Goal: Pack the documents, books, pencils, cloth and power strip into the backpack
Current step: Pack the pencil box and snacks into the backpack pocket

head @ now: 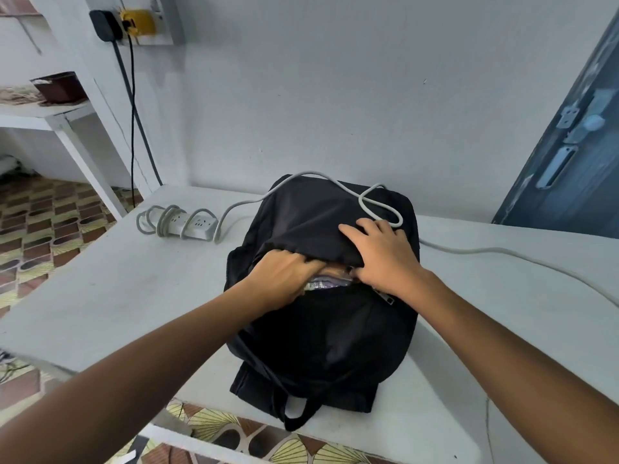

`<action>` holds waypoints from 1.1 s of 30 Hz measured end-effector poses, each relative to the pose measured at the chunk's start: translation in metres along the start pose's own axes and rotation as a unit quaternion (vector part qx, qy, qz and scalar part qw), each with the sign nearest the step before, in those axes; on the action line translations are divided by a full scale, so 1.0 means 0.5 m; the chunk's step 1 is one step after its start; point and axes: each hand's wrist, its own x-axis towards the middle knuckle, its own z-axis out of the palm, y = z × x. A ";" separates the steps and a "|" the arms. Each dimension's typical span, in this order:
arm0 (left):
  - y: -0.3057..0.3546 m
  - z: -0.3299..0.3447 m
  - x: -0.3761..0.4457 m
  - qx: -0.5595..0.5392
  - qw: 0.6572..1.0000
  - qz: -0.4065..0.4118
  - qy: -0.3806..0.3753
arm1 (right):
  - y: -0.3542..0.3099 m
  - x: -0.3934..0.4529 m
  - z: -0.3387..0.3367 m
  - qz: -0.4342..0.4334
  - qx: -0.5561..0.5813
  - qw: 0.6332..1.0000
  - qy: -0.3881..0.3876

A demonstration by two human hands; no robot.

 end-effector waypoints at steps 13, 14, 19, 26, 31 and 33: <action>-0.022 0.000 -0.103 -0.129 0.972 0.188 -0.047 | -0.111 -0.092 -0.045 -0.032 -0.011 0.999 0.036; -0.019 0.007 -0.111 -0.115 0.972 0.193 -0.073 | -0.123 -0.105 -0.052 -0.070 0.008 0.997 0.021; -0.025 0.007 -0.118 -0.110 0.962 0.210 -0.138 | -0.168 -0.167 -0.042 -0.102 0.003 0.982 -0.161; -0.027 0.010 -0.129 -0.186 0.960 0.176 -0.112 | -0.168 -0.195 -0.021 -0.062 -0.014 0.987 -0.144; -0.059 -0.047 -0.142 -0.330 0.938 0.067 0.083 | -0.134 -0.183 -0.098 0.023 0.139 0.990 -0.017; -0.076 -0.074 -0.131 -0.364 0.920 0.013 0.146 | -0.112 -0.167 -0.130 0.058 0.209 0.975 0.048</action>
